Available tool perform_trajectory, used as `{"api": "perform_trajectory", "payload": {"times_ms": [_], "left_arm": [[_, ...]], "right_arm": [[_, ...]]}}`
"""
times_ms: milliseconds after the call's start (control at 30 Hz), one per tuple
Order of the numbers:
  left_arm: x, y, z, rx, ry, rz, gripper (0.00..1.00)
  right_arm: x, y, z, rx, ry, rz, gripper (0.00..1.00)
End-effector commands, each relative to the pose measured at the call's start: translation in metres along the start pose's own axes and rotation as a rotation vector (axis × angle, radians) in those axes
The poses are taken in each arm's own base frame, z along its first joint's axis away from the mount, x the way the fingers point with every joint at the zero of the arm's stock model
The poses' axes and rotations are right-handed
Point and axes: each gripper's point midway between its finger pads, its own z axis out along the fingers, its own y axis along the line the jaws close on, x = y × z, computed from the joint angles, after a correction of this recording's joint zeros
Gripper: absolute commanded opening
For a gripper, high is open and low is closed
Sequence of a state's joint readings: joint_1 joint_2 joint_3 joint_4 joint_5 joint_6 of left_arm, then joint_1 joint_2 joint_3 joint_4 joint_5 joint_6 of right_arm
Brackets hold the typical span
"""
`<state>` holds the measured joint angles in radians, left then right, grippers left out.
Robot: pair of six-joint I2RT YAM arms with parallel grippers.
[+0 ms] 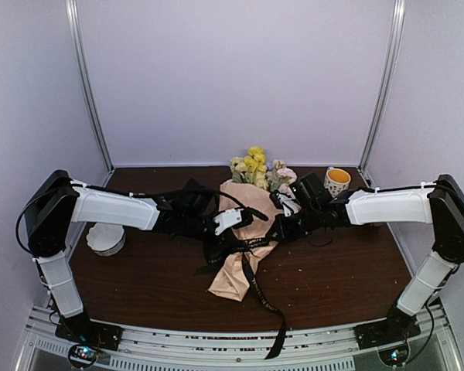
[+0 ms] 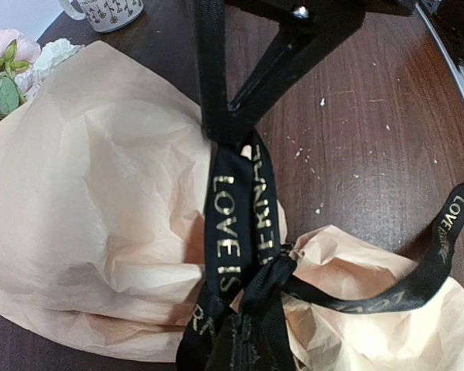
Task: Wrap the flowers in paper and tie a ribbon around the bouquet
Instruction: Cross the half-tied ribbon over the folded bouquet, then tie the half-tied ribbon around the folded bouquet.
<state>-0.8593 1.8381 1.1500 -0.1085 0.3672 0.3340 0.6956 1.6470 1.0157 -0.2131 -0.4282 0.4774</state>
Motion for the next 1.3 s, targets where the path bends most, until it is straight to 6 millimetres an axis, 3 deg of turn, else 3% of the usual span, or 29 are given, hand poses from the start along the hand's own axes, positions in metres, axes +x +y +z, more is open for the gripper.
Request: {"api": "perform_trajectory", "payload": {"times_ms": [0, 333, 367, 667, 700, 800, 1000, 1200, 1267], "left_arm": [[-0.003, 0.0, -0.002, 0.006, -0.008, 0.015, 0.0], [-0.004, -0.001, -0.001, 0.016, -0.013, 0.008, 0.0], [-0.005, -0.002, -0.001, 0.018, -0.015, 0.007, 0.0], [-0.008, -0.003, -0.001, 0.026, -0.025, 0.003, 0.0], [-0.007, -0.003, -0.001, 0.027, -0.023, 0.003, 0.0], [-0.008, -0.003, -0.001, 0.028, -0.024, 0.003, 0.0], [-0.008, -0.002, -0.001, 0.026, -0.024, 0.004, 0.0], [-0.007, -0.003, -0.001, 0.028, -0.022, 0.004, 0.0], [-0.008, -0.003, -0.001, 0.03, -0.023, 0.004, 0.0]], "right_arm": [[0.008, -0.029, -0.011, 0.141, -0.007, 0.067, 0.0], [0.026, -0.026, -0.014, 0.073, 0.001, 0.134, 0.0], [0.027, -0.025, -0.014, 0.059, 0.003, 0.135, 0.03], [0.024, 0.002, -0.009, -0.137, -0.051, 0.148, 0.72], [0.022, 0.004, -0.008, -0.152, -0.061, 0.152, 0.75], [0.015, 0.004, -0.005, -0.158, -0.086, 0.17, 0.73], [0.006, -0.001, 0.007, -0.148, -0.11, 0.234, 0.46], [0.012, -0.006, 0.012, -0.13, -0.09, 0.253, 0.43], [0.012, -0.005, 0.012, -0.14, -0.088, 0.251, 0.31]]}}
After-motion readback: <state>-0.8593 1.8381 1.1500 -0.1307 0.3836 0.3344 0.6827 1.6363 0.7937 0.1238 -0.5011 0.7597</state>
